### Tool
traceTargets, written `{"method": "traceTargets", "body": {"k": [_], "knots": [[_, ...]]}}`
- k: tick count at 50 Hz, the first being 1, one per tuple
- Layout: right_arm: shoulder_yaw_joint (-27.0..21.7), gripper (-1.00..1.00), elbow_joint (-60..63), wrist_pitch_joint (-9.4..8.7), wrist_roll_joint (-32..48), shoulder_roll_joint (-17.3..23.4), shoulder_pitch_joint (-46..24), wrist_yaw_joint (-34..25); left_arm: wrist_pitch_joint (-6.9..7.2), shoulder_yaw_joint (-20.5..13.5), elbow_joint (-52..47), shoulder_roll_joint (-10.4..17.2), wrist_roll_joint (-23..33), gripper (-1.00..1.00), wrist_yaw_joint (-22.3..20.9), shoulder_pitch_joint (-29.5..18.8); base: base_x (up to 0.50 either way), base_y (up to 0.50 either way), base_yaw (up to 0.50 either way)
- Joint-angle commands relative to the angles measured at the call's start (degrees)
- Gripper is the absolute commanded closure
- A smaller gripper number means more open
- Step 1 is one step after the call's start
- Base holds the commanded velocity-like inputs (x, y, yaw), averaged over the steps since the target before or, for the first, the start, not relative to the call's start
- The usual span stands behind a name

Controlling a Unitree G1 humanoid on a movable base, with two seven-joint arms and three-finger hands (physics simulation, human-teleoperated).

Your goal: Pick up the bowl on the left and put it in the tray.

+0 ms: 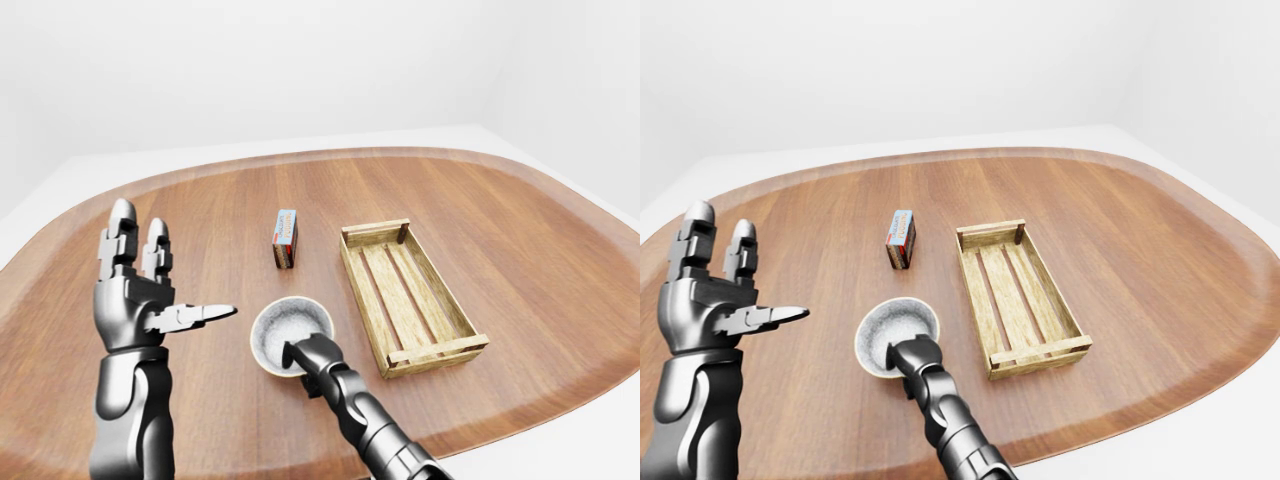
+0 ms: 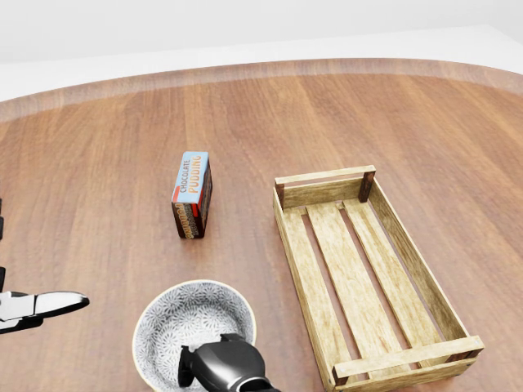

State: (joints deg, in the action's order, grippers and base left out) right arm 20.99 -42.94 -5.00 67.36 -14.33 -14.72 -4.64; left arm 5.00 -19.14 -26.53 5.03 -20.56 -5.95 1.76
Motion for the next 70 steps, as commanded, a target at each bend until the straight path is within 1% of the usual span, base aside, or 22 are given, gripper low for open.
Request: {"method": "traceTargets", "body": {"k": [1,8,17,26,30,31,33,42,52,60,64,66,70], "knots": [[0.9,1.00,-2.4,0.00,-0.8,0.0,2.4,-1.8,0.00,3.4,2.6,-1.5,3.2,-1.00,0.3,1.7,0.00,0.00,0.00],[0.7,1.00,-1.9,0.00,-1.2,0.4,2.6,-1.9,0.00,3.5,2.8,-1.6,3.3,-1.00,0.2,1.8,0.00,0.00,0.00],[0.7,1.00,0.6,0.00,-1.1,0.6,2.3,-3.7,0.00,3.6,2.1,-1.7,3.3,-1.00,0.3,2.0,0.00,0.00,0.00],[2.4,1.00,8.0,0.00,0.4,0.3,3.8,-7.7,0.00,3.6,2.0,-1.8,3.3,-1.00,0.2,2.0,0.00,0.00,0.00],[3.4,1.00,14.1,0.00,1.0,0.3,4.8,-11.2,0.00,3.7,1.3,-1.8,3.4,-1.00,0.2,2.3,0.00,0.00,0.00],[3.9,1.00,17.0,0.00,1.3,0.3,5.2,-12.9,0.00,3.5,1.5,-1.8,3.3,-1.00,0.2,2.2,0.00,0.00,0.00],[4.1,1.00,19.1,0.00,1.4,0.3,5.3,-14.0,0.00,3.6,1.6,-1.9,3.4,-1.00,0.3,2.1,0.00,0.00,0.00],[6.1,1.00,26.1,0.00,2.9,0.6,6.6,-17.7,0.00,3.9,1.5,-2.0,3.5,-1.00,0.3,2.3,0.00,0.00,0.00],[4.8,1.00,30.6,0.00,4.0,1.1,5.0,-20.7,0.00,3.8,1.9,-1.9,3.4,-1.00,0.3,2.2,0.00,0.00,0.00],[4.8,1.00,35.0,0.00,5.2,1.2,5.0,-23.6,0.00,4.0,2.0,-1.9,3.5,-1.00,0.3,2.3,0.00,0.00,0.00],[3.5,1.00,37.6,0.00,5.3,1.4,3.8,-25.5,0.00,3.7,1.8,-1.8,3.3,-1.00,0.3,2.2,0.00,0.00,0.00],[2.0,1.00,39.0,0.00,4.5,1.5,2.5,-27.3,0.00,3.7,1.7,-1.9,3.3,-1.00,0.4,2.1,0.00,0.00,0.00],[0.1,1.00,39.3,0.00,4.1,2.0,0.4,-28.3,0.00,3.9,1.7,-1.9,3.5,-1.00,0.4,2.2,0.00,0.00,0.00]]}}
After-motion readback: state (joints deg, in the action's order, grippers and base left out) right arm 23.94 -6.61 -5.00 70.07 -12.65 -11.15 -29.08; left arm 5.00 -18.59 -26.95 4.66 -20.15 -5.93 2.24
